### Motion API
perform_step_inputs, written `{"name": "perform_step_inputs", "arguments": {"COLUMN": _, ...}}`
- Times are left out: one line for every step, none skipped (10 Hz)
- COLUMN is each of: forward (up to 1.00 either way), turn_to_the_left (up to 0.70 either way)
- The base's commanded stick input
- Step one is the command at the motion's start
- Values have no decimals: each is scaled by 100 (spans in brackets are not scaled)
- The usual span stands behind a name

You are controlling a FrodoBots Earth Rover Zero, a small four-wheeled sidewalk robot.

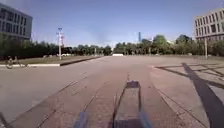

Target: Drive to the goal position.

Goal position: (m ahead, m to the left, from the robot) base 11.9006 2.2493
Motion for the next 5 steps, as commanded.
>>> {"name": "perform_step_inputs", "arguments": {"forward": 100, "turn_to_the_left": 0}}
{"name": "perform_step_inputs", "arguments": {"forward": 100, "turn_to_the_left": 0}}
{"name": "perform_step_inputs", "arguments": {"forward": 100, "turn_to_the_left": 0}}
{"name": "perform_step_inputs", "arguments": {"forward": 100, "turn_to_the_left": 0}}
{"name": "perform_step_inputs", "arguments": {"forward": 100, "turn_to_the_left": 0}}
